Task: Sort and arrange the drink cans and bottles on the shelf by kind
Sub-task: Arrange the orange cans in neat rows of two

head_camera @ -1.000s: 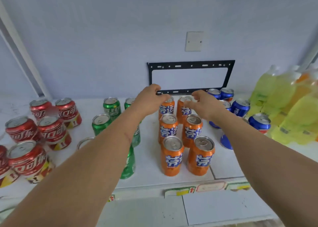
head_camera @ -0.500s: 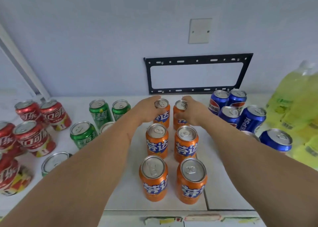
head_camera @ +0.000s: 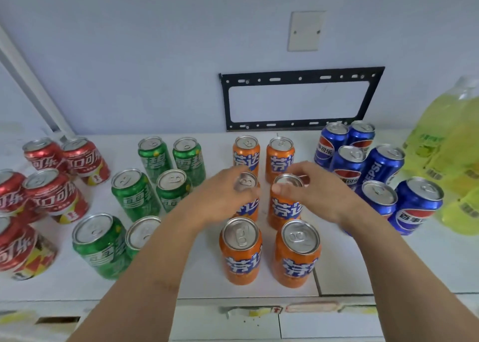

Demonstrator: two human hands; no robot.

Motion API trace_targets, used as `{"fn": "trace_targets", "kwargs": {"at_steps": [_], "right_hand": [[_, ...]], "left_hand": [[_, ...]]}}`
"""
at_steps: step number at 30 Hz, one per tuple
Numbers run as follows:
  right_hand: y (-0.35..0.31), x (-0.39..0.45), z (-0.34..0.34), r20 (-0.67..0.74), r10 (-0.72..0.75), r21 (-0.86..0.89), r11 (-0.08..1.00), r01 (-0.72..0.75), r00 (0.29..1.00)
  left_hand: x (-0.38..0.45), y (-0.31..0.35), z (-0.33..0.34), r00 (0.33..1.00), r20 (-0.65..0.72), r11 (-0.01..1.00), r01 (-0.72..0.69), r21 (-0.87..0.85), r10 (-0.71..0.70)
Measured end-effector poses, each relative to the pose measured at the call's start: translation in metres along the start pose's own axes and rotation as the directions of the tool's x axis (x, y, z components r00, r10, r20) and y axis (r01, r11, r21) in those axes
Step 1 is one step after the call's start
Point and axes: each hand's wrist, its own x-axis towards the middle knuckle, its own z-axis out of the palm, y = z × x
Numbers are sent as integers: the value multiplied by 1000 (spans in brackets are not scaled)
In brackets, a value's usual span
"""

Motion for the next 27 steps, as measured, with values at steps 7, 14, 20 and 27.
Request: {"fn": "trace_targets", "kwargs": {"at_steps": [7,14,20,27], "right_hand": [[8,9,2,52,-33,-77,996,37,998],[17,-14,16,-183,-5,116,993,26,983],[40,-88,63,-352,-11,475,860,189,936],[61,-96,108,-284,121,288,957,-36,951]], "left_hand": [[6,-14,1,1000,-23,999,-9,-47,8],[-13,-19,16,949,-311,995,-72,-66,48],[-77,-33,45,922,-363,890,-275,-363,137],[-78,-58,70,960,-245,941,-200,-272,134]]}}
